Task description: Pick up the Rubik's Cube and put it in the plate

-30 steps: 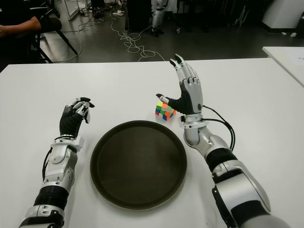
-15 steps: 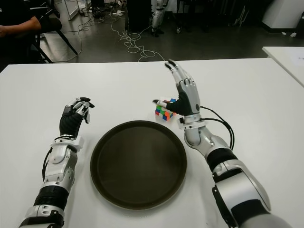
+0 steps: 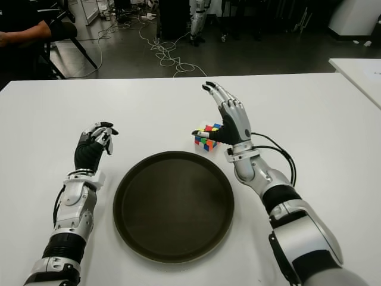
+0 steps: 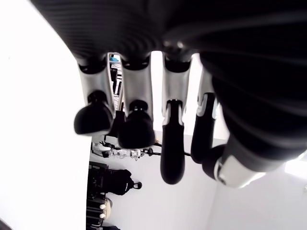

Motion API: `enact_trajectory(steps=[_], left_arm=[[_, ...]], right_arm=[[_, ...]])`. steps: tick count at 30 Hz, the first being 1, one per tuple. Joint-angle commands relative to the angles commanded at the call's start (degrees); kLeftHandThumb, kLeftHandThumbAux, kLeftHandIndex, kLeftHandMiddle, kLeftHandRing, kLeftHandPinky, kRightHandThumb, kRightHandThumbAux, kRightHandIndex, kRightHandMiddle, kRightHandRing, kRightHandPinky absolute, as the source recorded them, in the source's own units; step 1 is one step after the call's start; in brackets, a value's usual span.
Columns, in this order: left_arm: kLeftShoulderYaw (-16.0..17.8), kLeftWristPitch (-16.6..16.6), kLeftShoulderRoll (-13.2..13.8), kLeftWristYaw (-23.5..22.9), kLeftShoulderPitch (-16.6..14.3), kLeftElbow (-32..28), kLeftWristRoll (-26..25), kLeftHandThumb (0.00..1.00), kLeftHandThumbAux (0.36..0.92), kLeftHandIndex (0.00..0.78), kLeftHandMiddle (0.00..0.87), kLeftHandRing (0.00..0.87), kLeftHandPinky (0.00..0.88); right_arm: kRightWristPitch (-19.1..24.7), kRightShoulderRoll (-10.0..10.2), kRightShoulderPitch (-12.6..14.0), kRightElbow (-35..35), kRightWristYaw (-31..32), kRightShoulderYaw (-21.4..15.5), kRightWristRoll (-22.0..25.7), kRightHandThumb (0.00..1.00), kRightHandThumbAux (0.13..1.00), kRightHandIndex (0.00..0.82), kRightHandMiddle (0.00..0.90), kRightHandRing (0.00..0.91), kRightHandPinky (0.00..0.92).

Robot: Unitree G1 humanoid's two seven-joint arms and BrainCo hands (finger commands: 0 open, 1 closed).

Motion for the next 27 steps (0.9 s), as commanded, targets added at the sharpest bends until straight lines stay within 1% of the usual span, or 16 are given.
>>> enact_trajectory(steps=[8,13,18,27], left_arm=[[0.1,0.0,0.2,-0.1,-0.3,0.5,0.1,0.856,0.662,0.418,0.536,0.795,0.803],[0.0,-0.5,0.2,-0.4,-0.4,0.8,0.1,0.855,0.662,0.418,0.536,0.795,0.803],[0.0,-1.2,0.3,-1.0,-0.4,1.1,0.0,0.856,0.661,0.421,0.535,0.794,0.804],[0.1,-1.3,0.2,-0.9,-0.3,1.2,0.1,0.856,0.662,0.419,0.534,0.791,0.801]], right_arm=[[0.8,-0.4,-0.3,-1.3,0.2,0.0,-0.2,0.000,0.826,0.169,0.218,0.233,0.264],[1.2,-0.7,-0.6,-1.6,0.2,0.1,-0.4,0.000,0.830,0.183,0.231,0.245,0.287],[2.0,-1.6,-1.4,-1.8,-0.3,0.5,-1.2,0.000,0.842,0.195,0.241,0.255,0.303],[4.2,-2.8,-2.3,-2.9,1.5,0.8,-1.3,0.000,0.814,0.182,0.229,0.249,0.292]])
